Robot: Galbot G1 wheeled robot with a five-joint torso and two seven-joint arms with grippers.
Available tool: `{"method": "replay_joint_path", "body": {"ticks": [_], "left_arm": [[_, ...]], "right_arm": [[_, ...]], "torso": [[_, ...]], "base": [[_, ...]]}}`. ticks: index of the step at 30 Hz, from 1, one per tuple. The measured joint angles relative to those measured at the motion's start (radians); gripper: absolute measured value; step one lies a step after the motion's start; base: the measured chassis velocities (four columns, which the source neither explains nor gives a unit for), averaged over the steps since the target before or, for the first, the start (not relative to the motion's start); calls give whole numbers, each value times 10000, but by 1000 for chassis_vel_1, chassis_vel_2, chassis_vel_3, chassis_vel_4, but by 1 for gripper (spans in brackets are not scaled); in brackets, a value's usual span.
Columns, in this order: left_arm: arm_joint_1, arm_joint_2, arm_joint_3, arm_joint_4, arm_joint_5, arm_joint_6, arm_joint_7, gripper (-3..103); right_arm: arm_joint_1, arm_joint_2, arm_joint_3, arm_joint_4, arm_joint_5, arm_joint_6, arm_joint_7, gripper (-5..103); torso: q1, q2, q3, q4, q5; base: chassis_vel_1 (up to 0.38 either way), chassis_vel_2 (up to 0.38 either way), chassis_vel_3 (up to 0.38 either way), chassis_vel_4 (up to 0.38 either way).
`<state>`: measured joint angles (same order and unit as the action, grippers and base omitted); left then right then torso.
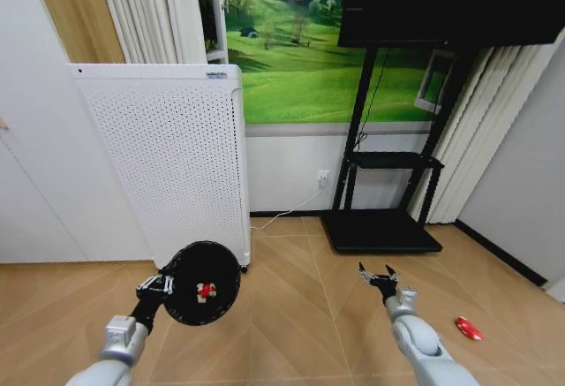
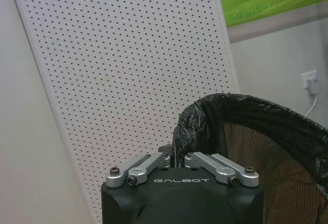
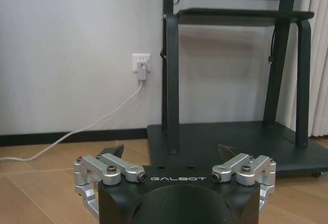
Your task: Pick up the trash bin and place the garbage on the floor into it.
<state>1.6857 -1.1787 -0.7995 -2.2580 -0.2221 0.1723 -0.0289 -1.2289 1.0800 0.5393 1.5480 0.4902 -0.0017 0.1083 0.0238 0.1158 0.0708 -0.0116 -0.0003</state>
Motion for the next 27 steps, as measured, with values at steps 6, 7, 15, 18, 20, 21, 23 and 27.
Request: {"method": "replay_joint_path", "body": {"ticks": [6,7,15,18,20,21,23,27], "left_arm": [[492,-324,-378,-155,43,-193,-53,7],[550,-389,-389,-155,61,-229,-59,7],[533,-437,-458,-91,73,-316,-83,7],[461,-397,-473,-48,61,-316,-98,7],[354,-377,-441,23,57,-316,-112,7],[314,-376,-404,51,59,-316,-118,7],[279,-378,-357,81,65,-316,-120,7],[197,-408,-274,141,102,-315,-126,7]], "right_arm": [[-206,116,42,207,54,267,-161,100],[-209,151,34,214,63,274,-153,100],[-243,194,0,262,64,262,-131,100],[-237,179,-23,249,65,272,-134,100],[-195,135,-70,151,65,321,-157,100],[-178,121,-86,121,65,341,-164,100],[-159,105,-97,93,64,368,-171,100],[-127,74,-120,5,63,413,-203,100]], "torso": [[0,0,1,2,1],[0,0,1,3,2],[0,0,1,2,1],[0,0,1,4,2],[1,-1,1,1,5],[0,-1,1,1,3],[0,0,1,0,0],[2,-2,2,-1,2]], "base": [[0,0,0,0],[0,0,0,0],[-32,-26,25,29],[-114,-85,105,104],[-157,-153,154,140],[-182,-161,185,181],[-213,-200,185,181],[-242,-229,217,234]]}}
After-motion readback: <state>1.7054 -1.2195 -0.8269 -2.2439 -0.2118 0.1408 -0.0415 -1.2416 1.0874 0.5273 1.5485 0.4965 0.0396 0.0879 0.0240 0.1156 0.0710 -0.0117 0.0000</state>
